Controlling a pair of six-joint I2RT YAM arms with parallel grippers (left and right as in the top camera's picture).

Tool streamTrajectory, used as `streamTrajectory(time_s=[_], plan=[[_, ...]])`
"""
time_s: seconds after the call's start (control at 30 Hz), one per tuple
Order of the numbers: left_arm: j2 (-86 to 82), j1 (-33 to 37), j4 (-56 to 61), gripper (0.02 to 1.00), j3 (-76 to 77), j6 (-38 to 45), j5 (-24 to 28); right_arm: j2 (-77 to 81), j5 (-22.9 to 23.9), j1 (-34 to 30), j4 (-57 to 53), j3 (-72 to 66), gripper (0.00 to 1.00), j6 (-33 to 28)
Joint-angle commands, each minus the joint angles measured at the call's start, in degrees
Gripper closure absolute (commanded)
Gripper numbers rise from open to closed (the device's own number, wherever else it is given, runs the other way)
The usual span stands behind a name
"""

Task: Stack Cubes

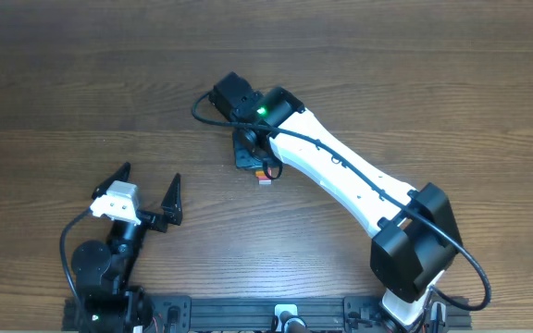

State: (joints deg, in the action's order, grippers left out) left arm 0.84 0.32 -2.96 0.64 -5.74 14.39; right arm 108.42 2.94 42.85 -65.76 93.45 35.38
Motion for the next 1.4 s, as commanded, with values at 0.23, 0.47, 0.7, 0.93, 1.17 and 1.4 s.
streamTrajectory(time_s=[0.23,0.47,0.7,0.93,1.17,1.4], plan=[[-0.31,-0.26,-0.02,0.018,-0.33,0.83,0.37,1.64,-0.31,0.31,0.24,-0.48,0.989,0.35],[-0.31,-0.26,-0.02,0.018,-0.33,0.83,0.37,1.64,-0.35,0.33,0.17,-0.48,0.989,0.35],[-0.31,-0.26,-0.02,0.018,-0.33,0.83,0.37,1.64,-0.35,0.31,0.02,-0.48,0.989,0.35],[-0.31,-0.26,-0.04,0.018,-0.33,0.85,0.37,1.64,-0.33,0.33,-0.24,-0.48,0.976,0.33],[-0.31,-0.26,-0.04,0.018,-0.33,0.83,0.37,1.64,-0.33,0.33,-0.22,-0.48,0.726,0.33],[-0.31,-0.26,-0.02,0.018,-0.33,0.83,0.37,1.64,-0.33,0.33,-0.2,-0.48,0.643,0.35]])
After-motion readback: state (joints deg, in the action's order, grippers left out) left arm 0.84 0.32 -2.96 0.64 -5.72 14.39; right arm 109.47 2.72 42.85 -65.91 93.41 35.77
